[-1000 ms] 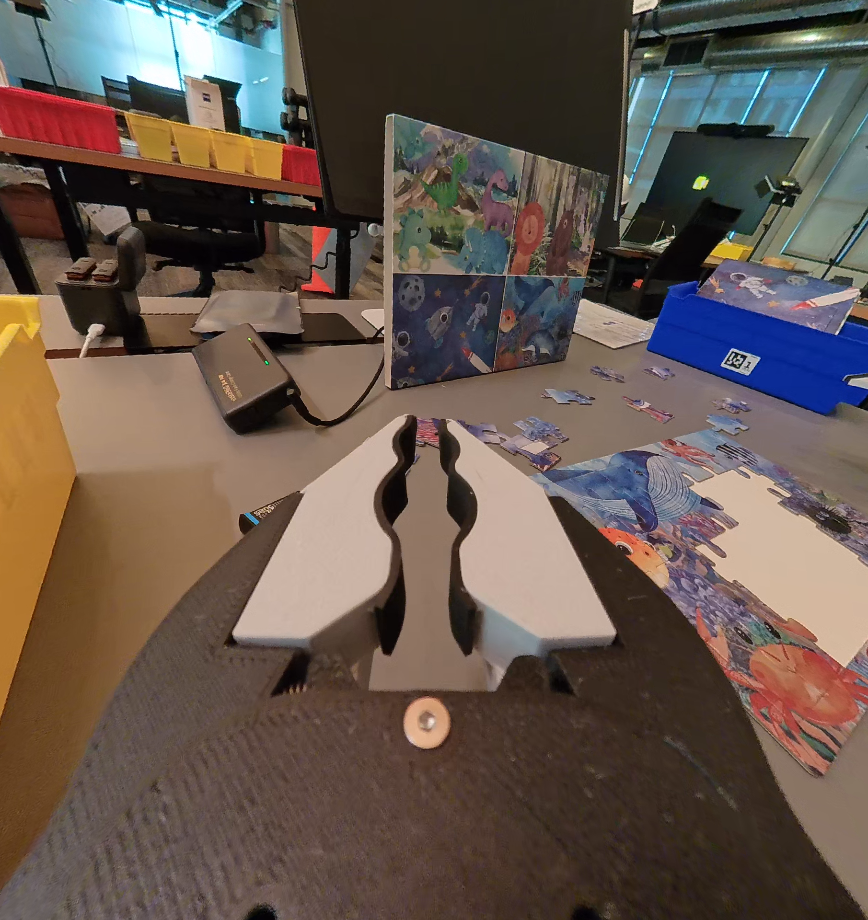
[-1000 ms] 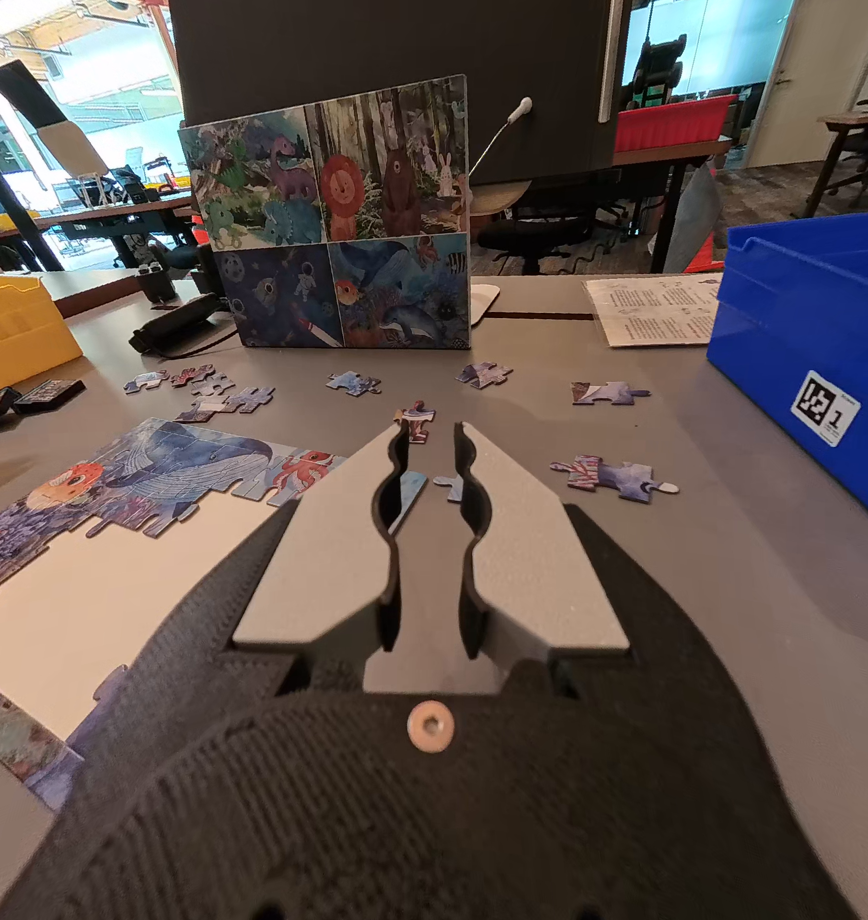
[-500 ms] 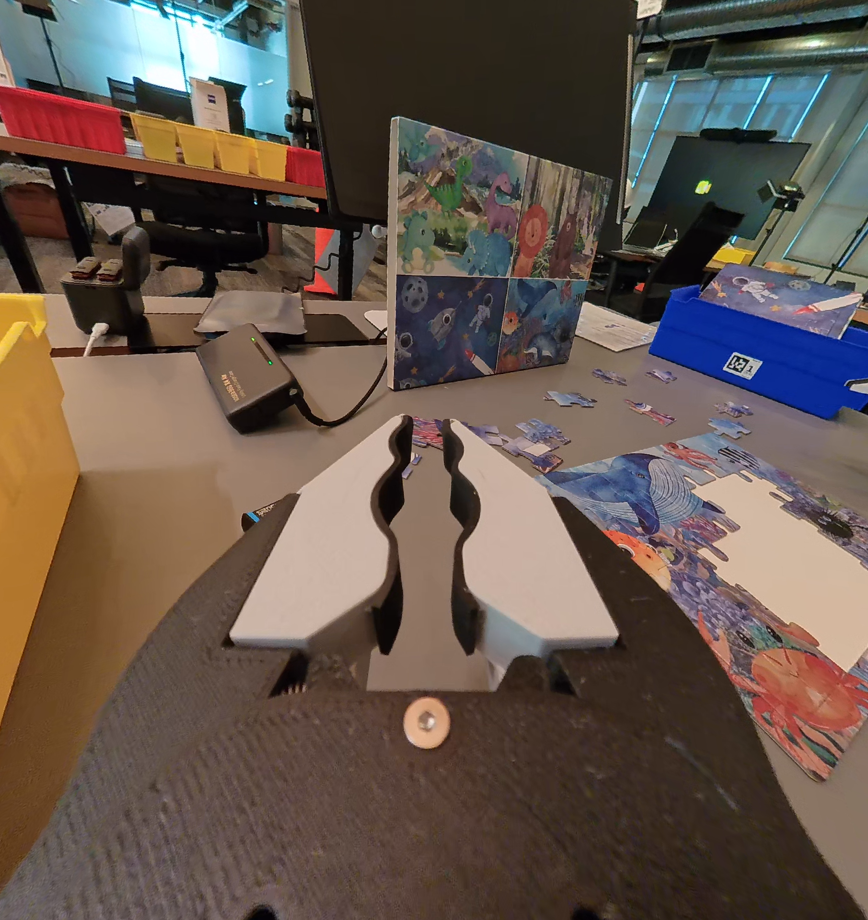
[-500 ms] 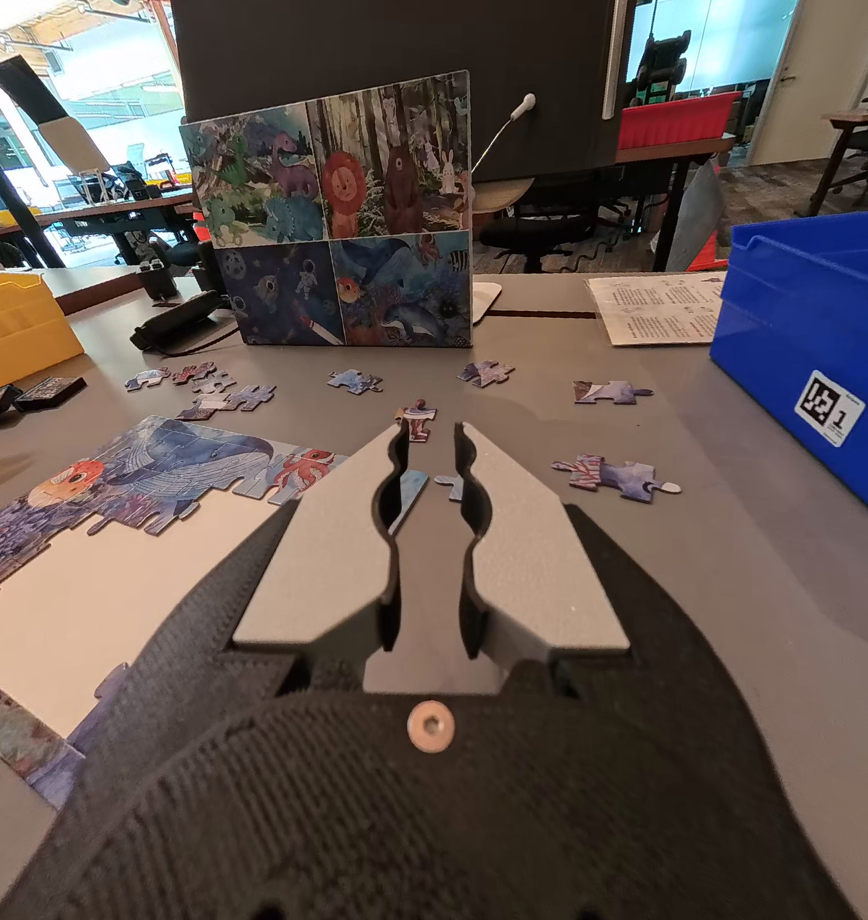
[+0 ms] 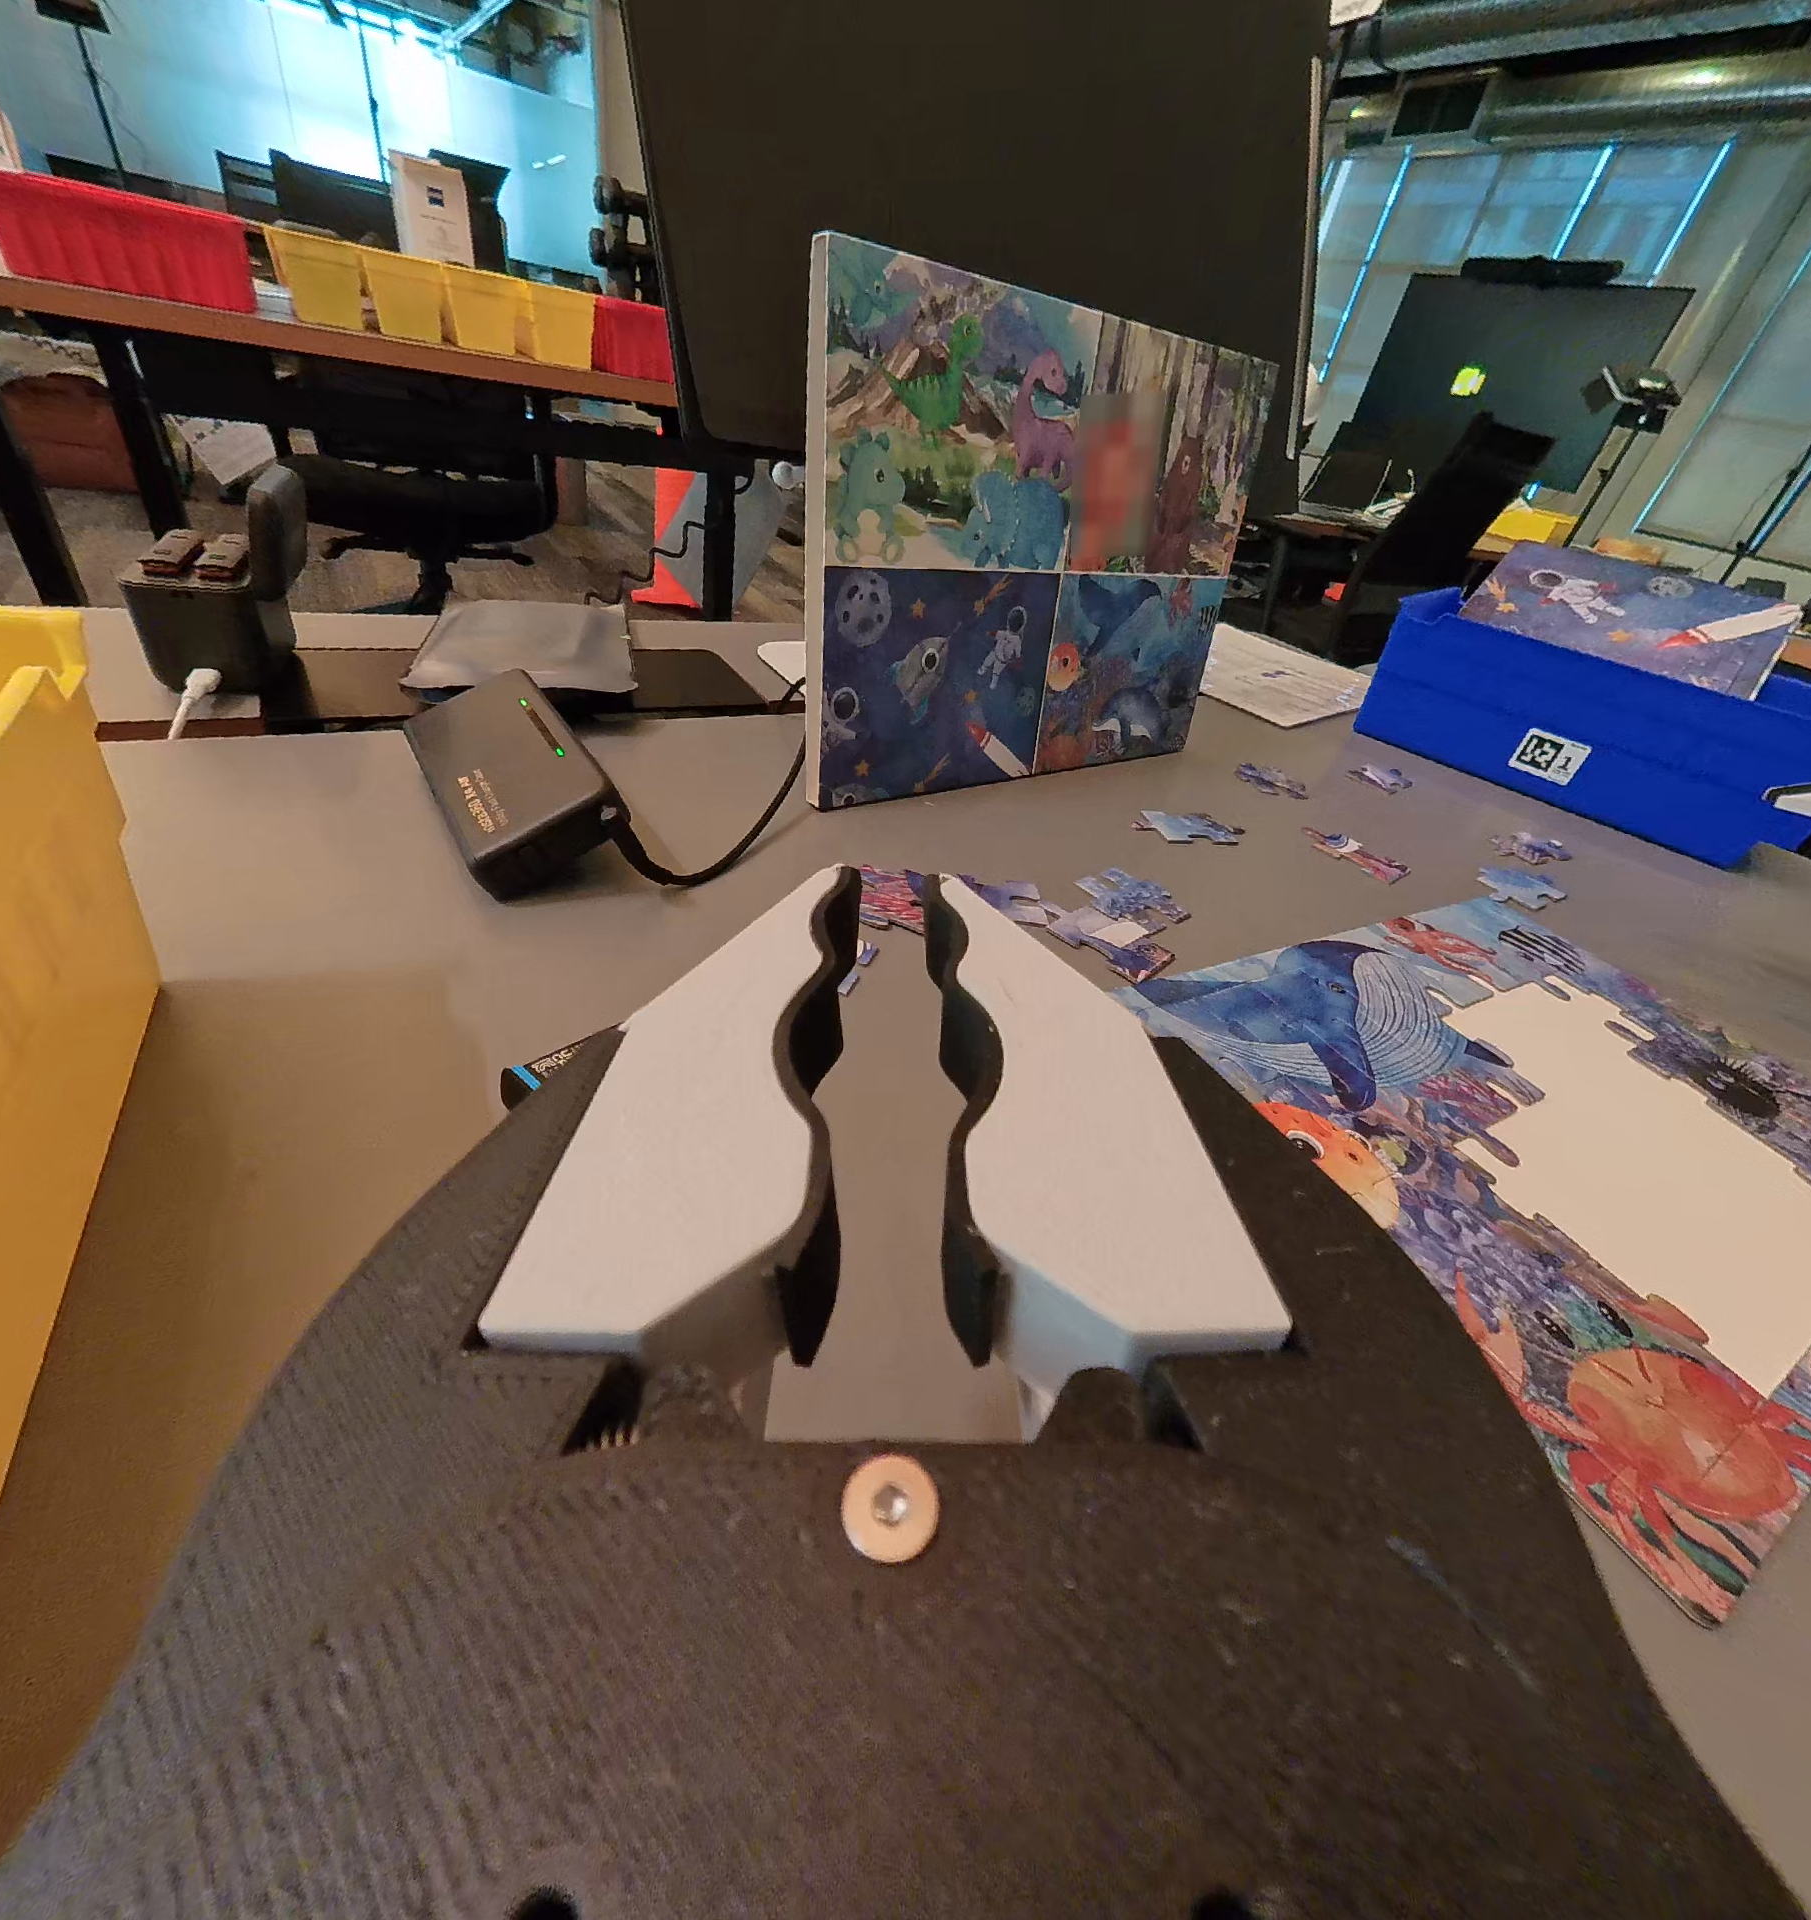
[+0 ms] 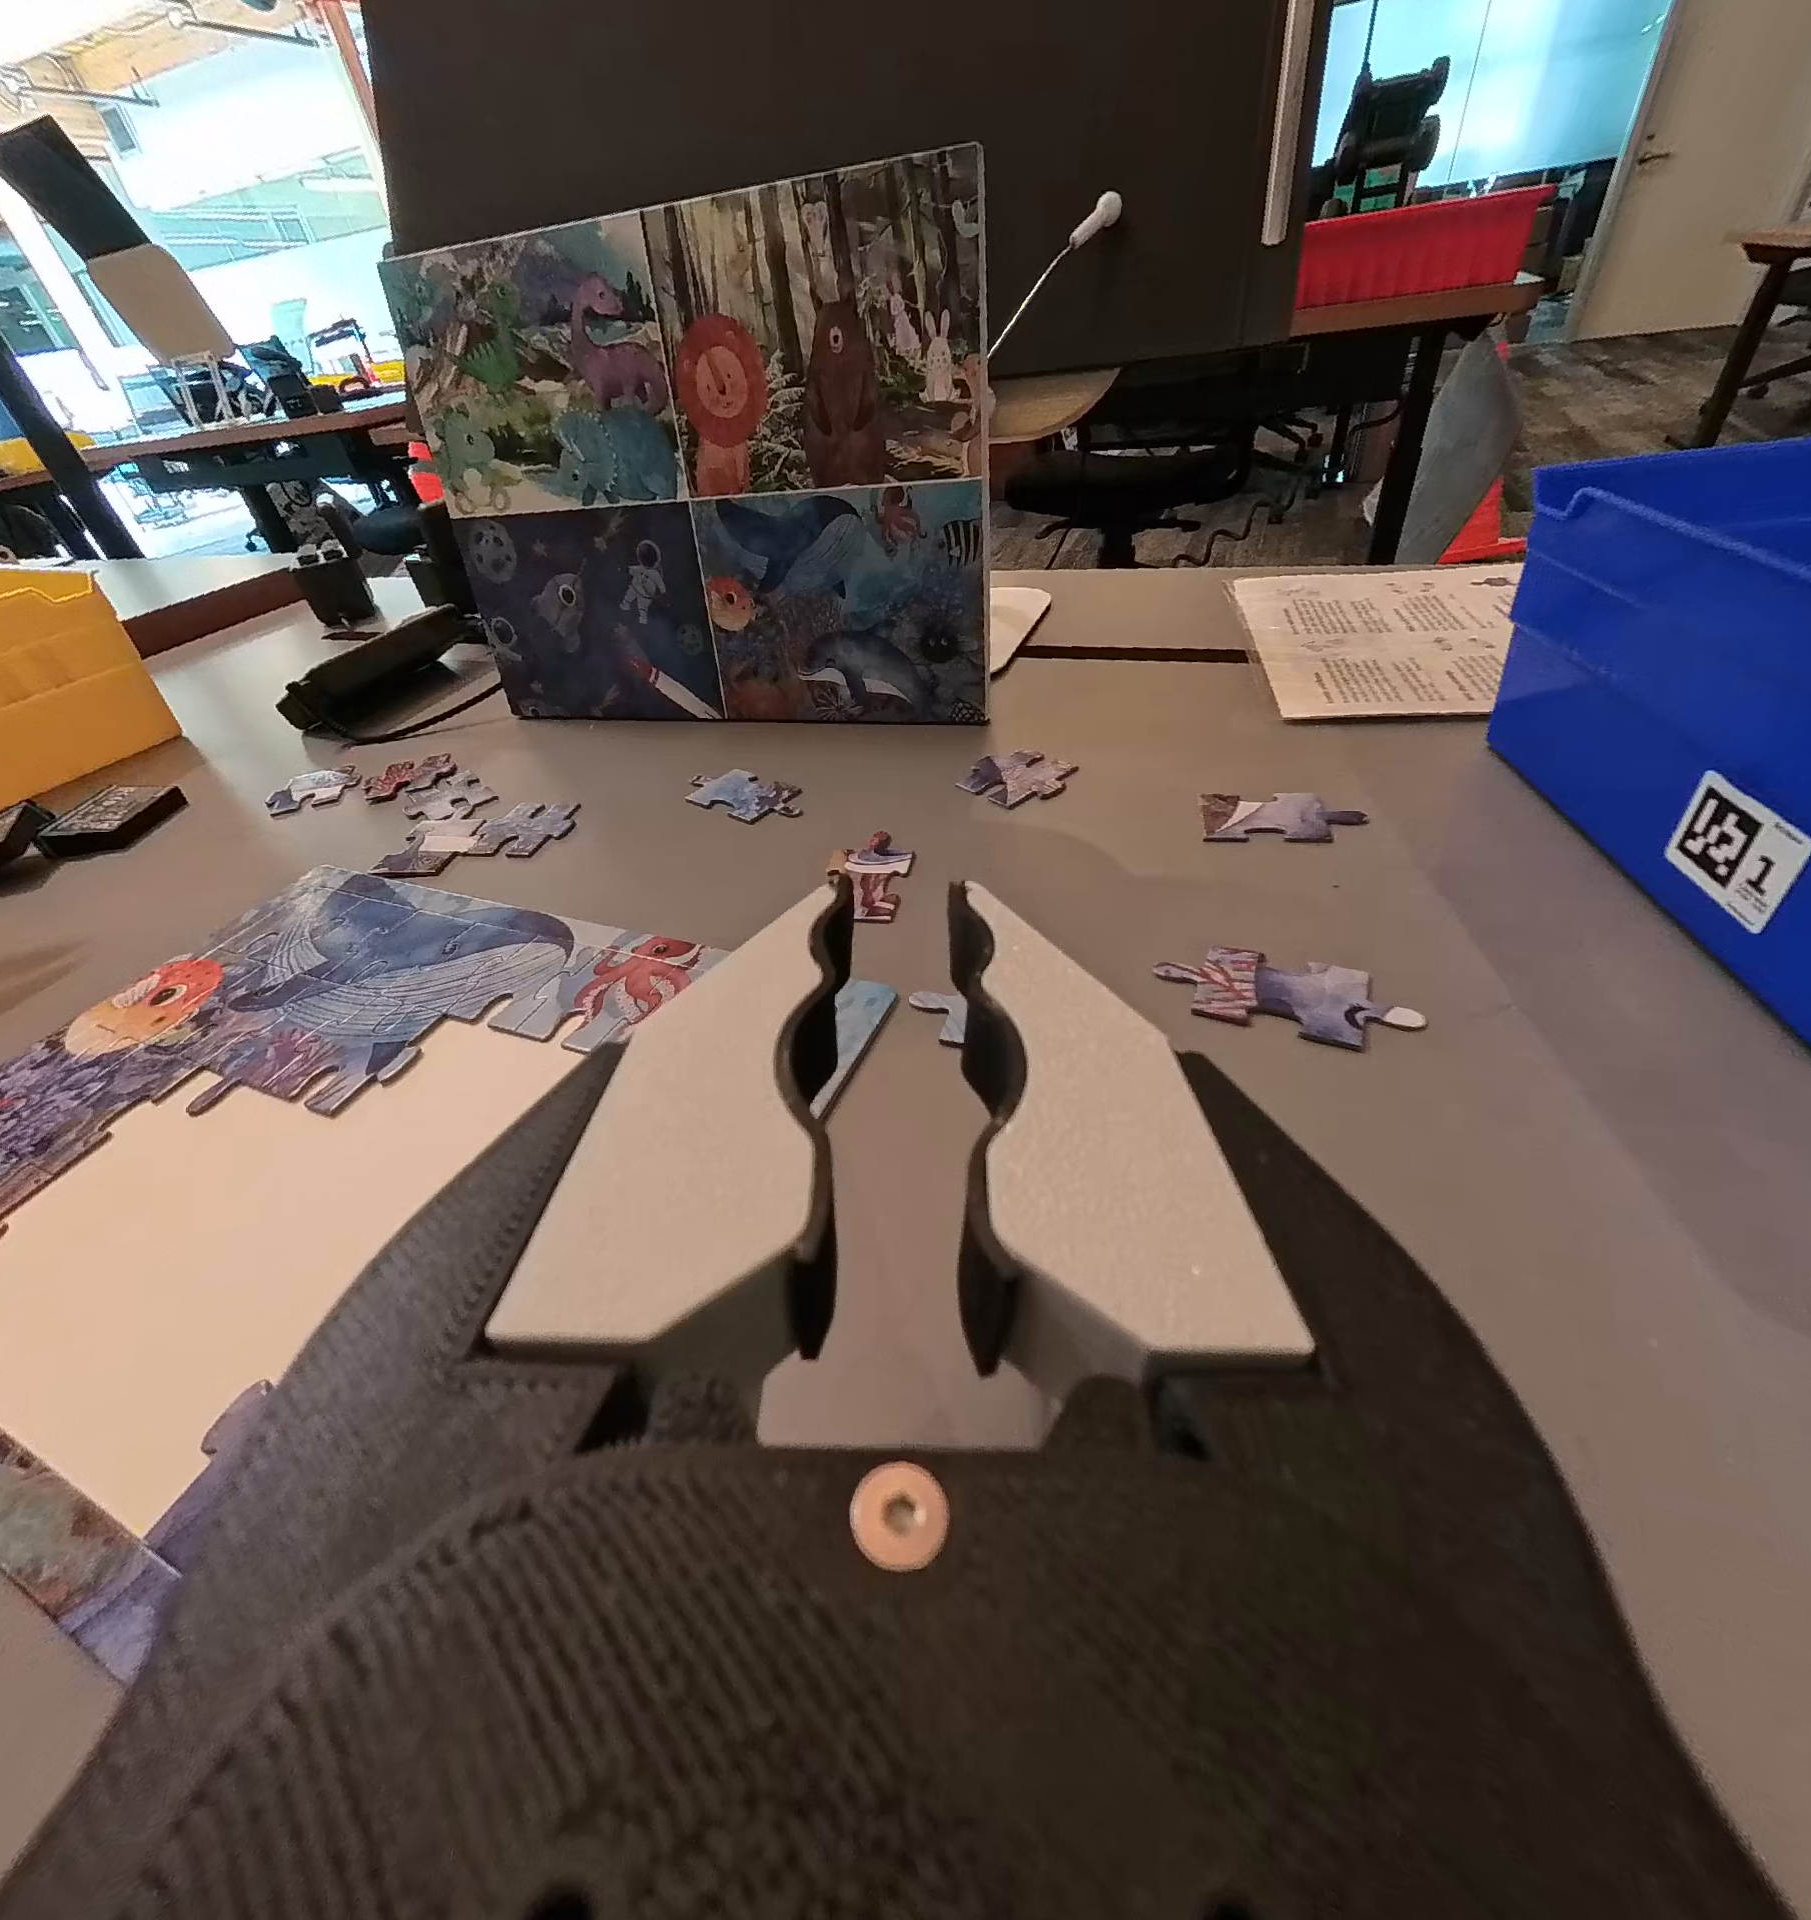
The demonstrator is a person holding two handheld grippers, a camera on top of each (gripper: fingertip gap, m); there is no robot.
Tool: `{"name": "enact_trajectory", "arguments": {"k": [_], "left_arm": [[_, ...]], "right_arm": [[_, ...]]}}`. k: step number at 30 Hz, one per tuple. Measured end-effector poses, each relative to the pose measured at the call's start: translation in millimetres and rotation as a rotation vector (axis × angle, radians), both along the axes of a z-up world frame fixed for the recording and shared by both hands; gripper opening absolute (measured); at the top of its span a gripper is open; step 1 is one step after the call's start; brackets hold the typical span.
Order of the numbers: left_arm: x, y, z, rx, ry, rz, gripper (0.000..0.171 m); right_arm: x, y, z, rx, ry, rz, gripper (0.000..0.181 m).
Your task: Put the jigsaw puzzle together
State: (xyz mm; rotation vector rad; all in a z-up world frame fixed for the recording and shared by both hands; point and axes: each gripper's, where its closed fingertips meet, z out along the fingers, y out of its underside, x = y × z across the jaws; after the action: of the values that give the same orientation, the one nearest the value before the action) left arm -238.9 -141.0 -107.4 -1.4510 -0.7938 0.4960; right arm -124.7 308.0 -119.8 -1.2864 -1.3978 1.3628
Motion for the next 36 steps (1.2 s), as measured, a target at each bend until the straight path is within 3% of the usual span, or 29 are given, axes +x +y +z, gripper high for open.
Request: {"name": "enact_trajectory", "arguments": {"k": [29,32,36], "left_arm": [[1.7,4.4,-2.3,-0.016,-0.004,-0.016,0.012],[7.3,22.0,-0.7,-0.03,-0.006,-0.071,0.022],[10.0,84.3,-14.6,-0.13,-0.118,-0.229,0.058]], "right_arm": [[-0.3,-0.5,-0.2,0.003,-0.003,0.002,0.016],[0.0,-0.1,0.0,0.004,-0.001,-0.002,0.016],[0.0,-0.6,-0.2,0.012,-0.001,-0.003,0.016]]}}
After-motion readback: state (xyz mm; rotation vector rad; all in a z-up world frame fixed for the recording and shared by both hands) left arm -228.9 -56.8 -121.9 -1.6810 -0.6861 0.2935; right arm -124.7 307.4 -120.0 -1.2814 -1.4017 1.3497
